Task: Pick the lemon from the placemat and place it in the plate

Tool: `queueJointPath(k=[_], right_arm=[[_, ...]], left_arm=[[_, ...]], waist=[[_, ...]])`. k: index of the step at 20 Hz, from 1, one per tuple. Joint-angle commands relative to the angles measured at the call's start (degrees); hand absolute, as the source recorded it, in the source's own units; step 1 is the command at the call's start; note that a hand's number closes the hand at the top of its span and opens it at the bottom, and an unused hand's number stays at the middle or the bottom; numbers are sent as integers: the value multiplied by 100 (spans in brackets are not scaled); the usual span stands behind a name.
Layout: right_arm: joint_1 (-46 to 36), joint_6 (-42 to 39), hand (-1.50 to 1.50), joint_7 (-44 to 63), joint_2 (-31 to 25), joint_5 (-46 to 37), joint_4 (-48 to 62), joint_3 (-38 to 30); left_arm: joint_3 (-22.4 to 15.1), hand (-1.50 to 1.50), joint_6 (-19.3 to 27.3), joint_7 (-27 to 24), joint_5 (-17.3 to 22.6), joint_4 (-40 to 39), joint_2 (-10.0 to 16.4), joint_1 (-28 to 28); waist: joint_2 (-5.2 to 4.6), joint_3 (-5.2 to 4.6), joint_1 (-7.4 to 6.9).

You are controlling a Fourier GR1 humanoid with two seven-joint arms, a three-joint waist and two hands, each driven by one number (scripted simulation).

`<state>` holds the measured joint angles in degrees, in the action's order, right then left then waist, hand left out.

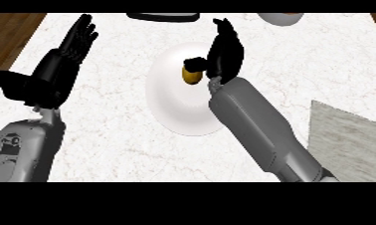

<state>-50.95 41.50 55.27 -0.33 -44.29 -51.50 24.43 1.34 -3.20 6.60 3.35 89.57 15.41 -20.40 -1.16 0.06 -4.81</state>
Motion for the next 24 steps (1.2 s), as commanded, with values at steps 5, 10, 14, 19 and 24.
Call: queueJointPath(k=[5,10,14,19,24], right_arm=[[-332,2102,-150,-33,31,491,37,-86],[218,2609,-150,-169,31,518,-438,24],[1032,2866,-150,-257,31,253,-1084,95],[2482,2315,-150,-285,-226,-382,-3044,188],[4056,1998,-150,-595,-888,-401,-4714,620]], left_arm=[[167,0,-167,-153,56,-174,158,85],[217,0,1,-166,-43,-37,80,434],[292,0,79,102,-22,379,115,502],[286,0,17,-209,-89,327,46,861],[560,0,-188,-138,109,118,239,569]], waist=[[40,-4,129],[118,-6,391],[147,-4,487],[175,-9,618],[145,-7,598]])
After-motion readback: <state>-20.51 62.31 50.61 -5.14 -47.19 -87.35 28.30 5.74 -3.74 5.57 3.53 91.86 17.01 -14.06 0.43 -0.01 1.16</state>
